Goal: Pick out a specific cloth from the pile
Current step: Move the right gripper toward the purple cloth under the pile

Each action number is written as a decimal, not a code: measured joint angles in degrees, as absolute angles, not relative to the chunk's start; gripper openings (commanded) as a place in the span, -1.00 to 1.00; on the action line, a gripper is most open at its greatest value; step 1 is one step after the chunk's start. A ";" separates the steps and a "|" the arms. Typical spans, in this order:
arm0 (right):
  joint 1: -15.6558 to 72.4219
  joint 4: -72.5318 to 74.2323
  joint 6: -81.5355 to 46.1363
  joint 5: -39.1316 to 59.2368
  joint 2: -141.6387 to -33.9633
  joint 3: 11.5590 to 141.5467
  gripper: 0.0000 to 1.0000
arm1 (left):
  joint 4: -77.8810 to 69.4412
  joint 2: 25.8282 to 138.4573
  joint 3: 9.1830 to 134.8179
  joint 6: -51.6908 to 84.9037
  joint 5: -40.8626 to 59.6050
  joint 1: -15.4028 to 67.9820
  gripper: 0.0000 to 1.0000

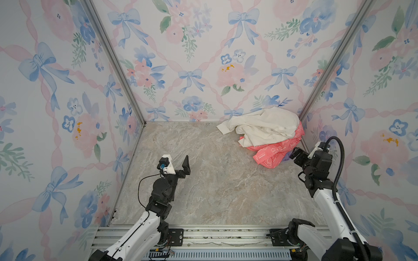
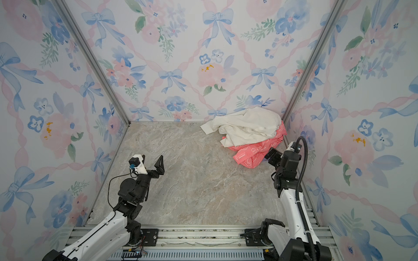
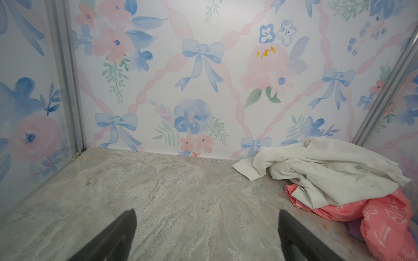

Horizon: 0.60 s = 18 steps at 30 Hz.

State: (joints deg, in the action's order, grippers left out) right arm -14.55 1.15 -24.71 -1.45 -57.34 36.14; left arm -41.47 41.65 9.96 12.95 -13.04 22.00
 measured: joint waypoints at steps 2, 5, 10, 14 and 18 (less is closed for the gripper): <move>-18.24 2.39 -27.97 2.26 -61.04 35.73 0.72 | -40.40 41.25 9.96 13.69 -11.57 23.00 0.96; -22.09 4.49 -32.18 6.85 -67.88 35.55 0.59 | -39.11 41.19 9.96 14.83 -9.67 24.08 0.96; -23.53 7.75 -36.07 11.79 -78.26 36.25 0.44 | -38.81 41.15 9.96 16.05 -7.31 25.08 0.96; -23.55 11.49 -39.16 14.52 -84.90 38.41 0.35 | -38.46 40.27 9.96 16.80 -6.07 25.36 0.96; -23.53 14.76 -41.36 16.21 -91.07 41.19 0.25 | -38.28 39.00 9.96 17.23 -5.04 25.50 0.96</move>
